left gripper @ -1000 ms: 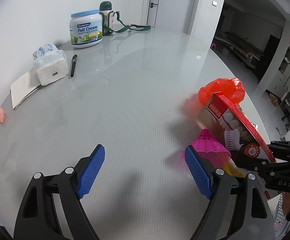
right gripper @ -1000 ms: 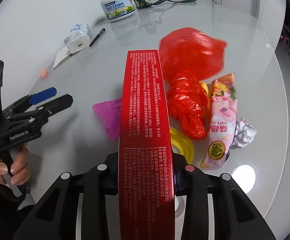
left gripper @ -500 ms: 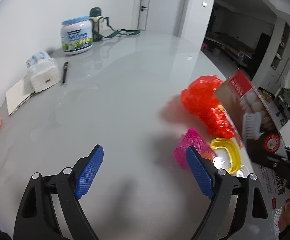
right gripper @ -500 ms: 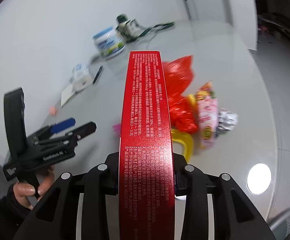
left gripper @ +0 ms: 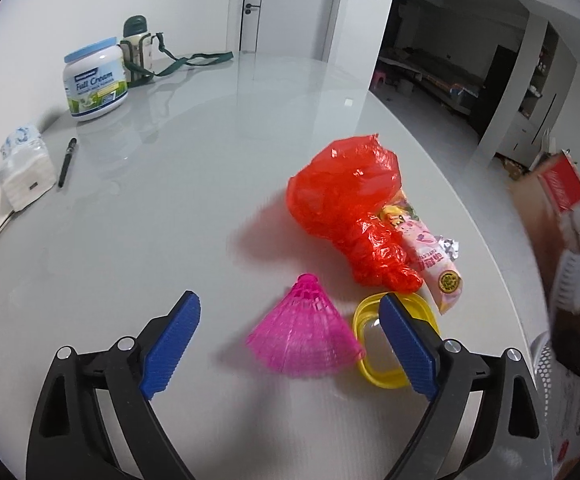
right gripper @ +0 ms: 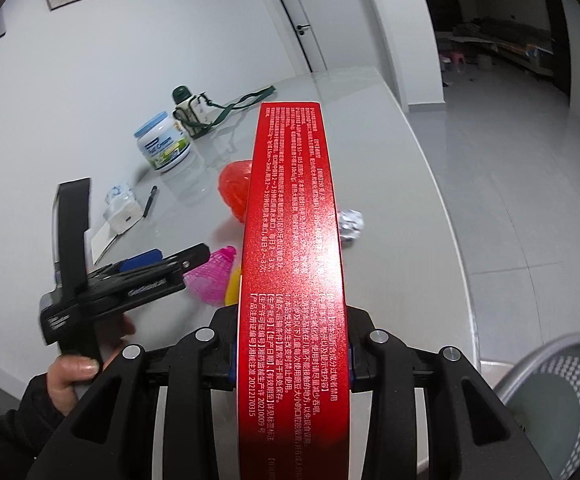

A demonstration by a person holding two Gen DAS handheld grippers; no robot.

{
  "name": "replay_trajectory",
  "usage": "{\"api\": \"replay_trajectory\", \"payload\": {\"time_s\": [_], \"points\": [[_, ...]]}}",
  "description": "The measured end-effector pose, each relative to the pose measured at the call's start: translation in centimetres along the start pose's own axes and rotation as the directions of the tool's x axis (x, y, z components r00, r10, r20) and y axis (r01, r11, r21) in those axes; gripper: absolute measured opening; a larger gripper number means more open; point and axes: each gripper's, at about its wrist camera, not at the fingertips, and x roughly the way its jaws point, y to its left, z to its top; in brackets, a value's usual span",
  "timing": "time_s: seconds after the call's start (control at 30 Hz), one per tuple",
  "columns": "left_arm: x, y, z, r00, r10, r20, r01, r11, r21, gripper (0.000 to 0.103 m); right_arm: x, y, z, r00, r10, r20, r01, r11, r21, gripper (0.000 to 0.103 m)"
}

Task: Collect trash
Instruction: 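Lift the toothpaste box upward with the right tool, then close the left tool on the pink mesh cone while the right tool holds the box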

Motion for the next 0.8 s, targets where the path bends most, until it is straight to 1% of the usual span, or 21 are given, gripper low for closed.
{"api": "replay_trajectory", "payload": {"time_s": [0.1,0.17,0.3,0.57,0.7,0.8], "points": [[1.3,-0.3,0.0,0.999,0.013,-0.031,-0.013,1.0,0.002,0.089,-0.1,-0.7,-0.2,1.0,-0.006,-0.001,0.006,1.0,0.022,0.035],[1.9,-0.2,-0.2,0.998,0.037,-0.044,-0.037,0.999,0.006,0.089,0.0,-0.8,-0.1,1.0,-0.003,0.001,0.003,0.999,0.033,0.035],[2.1,0.6,-0.8,0.996,0.066,-0.053,-0.066,0.998,0.005,0.089,0.0,-1.2,-0.1,1.0,-0.001,0.003,0.0,0.999,0.04,0.035],[1.7,2.8,-1.9,0.992,0.101,-0.073,-0.102,0.995,-0.003,0.089,0.7,-1.4,-0.3,1.0,0.015,-0.013,-0.015,0.999,0.041,0.035],[1.5,3.2,-1.9,0.993,0.101,-0.068,-0.102,0.995,-0.012,0.089,1.0,-1.6,-0.2,1.0,0.022,-0.018,-0.021,0.999,0.045,0.035],[1.6,2.9,-1.5,0.994,0.095,-0.055,-0.095,0.996,0.002,0.089,1.0,-1.6,-0.3,0.999,0.026,-0.021,-0.025,0.999,0.044,0.035]]}}
